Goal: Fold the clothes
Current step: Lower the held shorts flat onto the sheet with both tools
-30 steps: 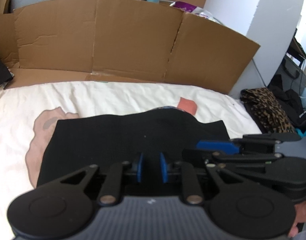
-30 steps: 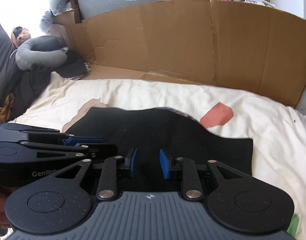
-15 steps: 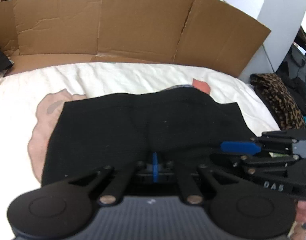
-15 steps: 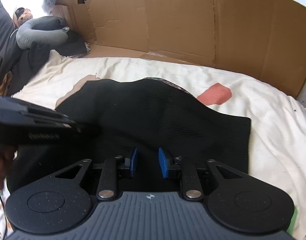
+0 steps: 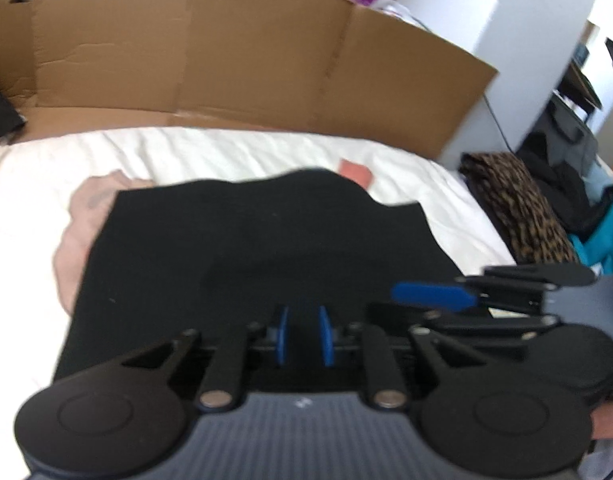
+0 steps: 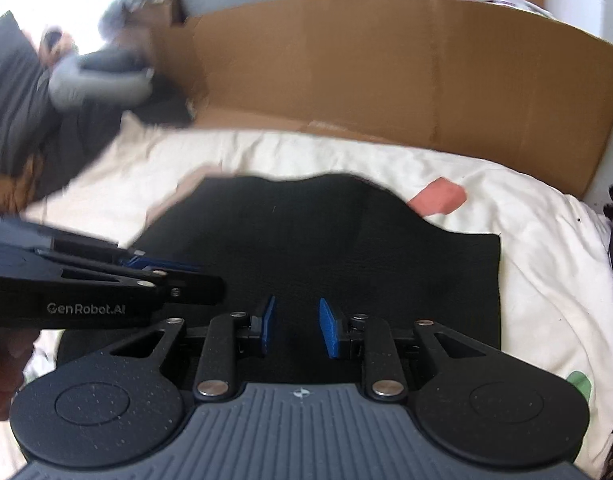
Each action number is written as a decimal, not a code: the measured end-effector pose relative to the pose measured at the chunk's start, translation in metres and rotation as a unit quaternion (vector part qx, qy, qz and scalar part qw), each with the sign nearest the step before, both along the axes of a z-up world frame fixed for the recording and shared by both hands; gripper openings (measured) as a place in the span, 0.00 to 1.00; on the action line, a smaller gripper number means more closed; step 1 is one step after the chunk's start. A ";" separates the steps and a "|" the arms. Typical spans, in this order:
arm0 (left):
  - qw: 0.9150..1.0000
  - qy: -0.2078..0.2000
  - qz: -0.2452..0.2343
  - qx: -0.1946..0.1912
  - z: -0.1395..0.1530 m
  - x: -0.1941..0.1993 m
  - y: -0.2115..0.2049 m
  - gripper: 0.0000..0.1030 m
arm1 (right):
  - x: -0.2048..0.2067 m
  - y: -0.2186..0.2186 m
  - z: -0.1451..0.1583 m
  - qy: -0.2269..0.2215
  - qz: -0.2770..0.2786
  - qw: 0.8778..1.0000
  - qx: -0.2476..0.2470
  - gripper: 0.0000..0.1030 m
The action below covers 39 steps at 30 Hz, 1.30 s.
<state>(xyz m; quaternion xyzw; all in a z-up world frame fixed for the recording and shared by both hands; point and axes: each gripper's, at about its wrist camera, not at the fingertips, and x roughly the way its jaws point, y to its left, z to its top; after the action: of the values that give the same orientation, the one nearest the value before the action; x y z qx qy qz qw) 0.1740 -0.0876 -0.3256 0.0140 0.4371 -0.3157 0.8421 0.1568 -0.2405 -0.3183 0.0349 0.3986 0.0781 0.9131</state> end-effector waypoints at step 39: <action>0.998 0.005 -0.007 0.054 -0.025 -0.052 0.015 0.25 | -0.050 0.033 -0.019 0.023 0.037 0.998 -0.043 0.37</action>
<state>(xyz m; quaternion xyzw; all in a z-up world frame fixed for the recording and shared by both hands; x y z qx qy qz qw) 0.1225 -0.0726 -0.3511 0.0610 0.4577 -0.2975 0.8356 0.1072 -0.2077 -0.3376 -0.0172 0.4238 0.0936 0.9007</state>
